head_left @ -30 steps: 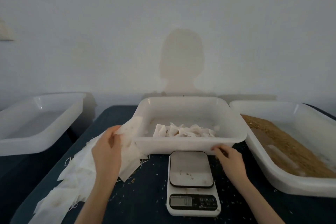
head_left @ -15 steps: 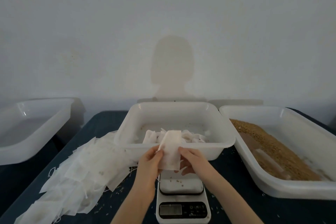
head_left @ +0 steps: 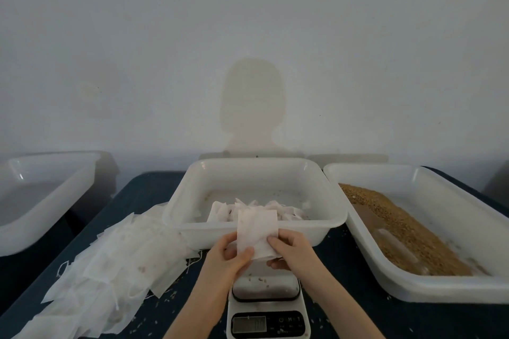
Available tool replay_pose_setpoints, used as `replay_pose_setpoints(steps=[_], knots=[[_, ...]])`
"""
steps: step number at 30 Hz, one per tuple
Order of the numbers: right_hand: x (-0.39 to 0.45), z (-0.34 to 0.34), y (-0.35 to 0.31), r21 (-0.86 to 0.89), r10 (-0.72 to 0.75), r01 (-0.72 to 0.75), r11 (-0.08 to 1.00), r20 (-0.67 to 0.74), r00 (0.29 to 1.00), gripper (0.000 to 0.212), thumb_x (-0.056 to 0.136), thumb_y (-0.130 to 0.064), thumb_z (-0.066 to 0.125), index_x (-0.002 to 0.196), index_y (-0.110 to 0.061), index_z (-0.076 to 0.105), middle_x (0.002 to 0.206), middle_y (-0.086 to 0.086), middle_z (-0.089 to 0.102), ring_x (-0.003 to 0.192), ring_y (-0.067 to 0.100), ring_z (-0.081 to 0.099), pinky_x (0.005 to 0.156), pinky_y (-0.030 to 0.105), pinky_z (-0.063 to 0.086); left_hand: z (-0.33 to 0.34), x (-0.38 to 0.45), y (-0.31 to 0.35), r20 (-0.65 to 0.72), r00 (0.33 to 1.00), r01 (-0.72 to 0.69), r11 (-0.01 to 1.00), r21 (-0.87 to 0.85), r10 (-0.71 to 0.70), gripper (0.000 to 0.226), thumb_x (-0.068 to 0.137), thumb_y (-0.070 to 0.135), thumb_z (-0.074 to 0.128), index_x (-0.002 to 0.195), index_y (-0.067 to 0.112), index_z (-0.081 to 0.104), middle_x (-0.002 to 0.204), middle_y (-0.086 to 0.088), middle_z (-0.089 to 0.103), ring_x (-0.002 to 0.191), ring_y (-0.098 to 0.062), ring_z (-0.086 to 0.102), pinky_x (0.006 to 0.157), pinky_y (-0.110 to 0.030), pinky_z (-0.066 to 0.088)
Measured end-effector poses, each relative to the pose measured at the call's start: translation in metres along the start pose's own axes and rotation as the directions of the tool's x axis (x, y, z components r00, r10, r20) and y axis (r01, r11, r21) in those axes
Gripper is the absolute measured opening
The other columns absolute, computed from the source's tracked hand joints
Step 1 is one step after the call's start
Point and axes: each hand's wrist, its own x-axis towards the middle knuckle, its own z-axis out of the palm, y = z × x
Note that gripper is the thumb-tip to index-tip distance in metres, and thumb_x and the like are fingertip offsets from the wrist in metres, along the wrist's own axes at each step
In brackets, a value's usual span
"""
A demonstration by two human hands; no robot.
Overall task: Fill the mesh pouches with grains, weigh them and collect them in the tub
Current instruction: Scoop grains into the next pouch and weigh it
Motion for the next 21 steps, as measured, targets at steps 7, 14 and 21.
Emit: replay_pose_setpoints(steps=[7, 14, 21], knots=[[-0.006, 0.003, -0.004, -0.004, 0.048, -0.048, 0.999, 0.041, 0.998, 0.019, 0.097, -0.021, 0.053, 0.102, -0.01, 0.068, 0.085, 0.002, 0.07, 0.066, 0.008, 0.068, 0.06, 0.019, 0.053, -0.008, -0.003, 0.009, -0.059, 0.991, -0.107, 0.97, 0.219, 0.122, 0.03, 0.082, 0.012, 0.07, 0.105, 0.031, 0.061, 0.085, 0.0, 0.074, 0.085, -0.016, 0.07, 0.084, -0.038, 0.057], [-0.014, -0.002, -0.01, -0.345, -0.084, 0.004, 0.938, -0.216, 0.973, 0.016, 0.094, -0.035, 0.056, 0.093, -0.022, 0.064, 0.066, -0.006, 0.065, 0.055, 0.004, 0.062, 0.057, 0.017, 0.053, -0.01, -0.003, 0.02, -0.107, 0.981, -0.135, 0.968, 0.21, 0.16, 0.023, 0.084, 0.012, 0.069, 0.101, 0.026, 0.061, 0.077, 0.001, 0.073, 0.076, -0.01, 0.07, 0.067, -0.019, 0.055], [-0.023, 0.003, -0.023, -0.776, -0.502, 0.349, 0.526, 0.048, 0.864, 0.021, 0.079, -0.056, 0.06, 0.095, -0.041, 0.061, 0.082, -0.027, 0.051, 0.075, -0.005, 0.052, 0.059, 0.01, 0.041, -0.003, -0.004, 0.028, -0.063, 0.983, -0.151, 0.949, 0.279, 0.175, 0.023, 0.085, 0.01, 0.068, 0.102, 0.022, 0.06, 0.072, 0.0, 0.073, 0.07, -0.009, 0.07, 0.063, -0.015, 0.054]])
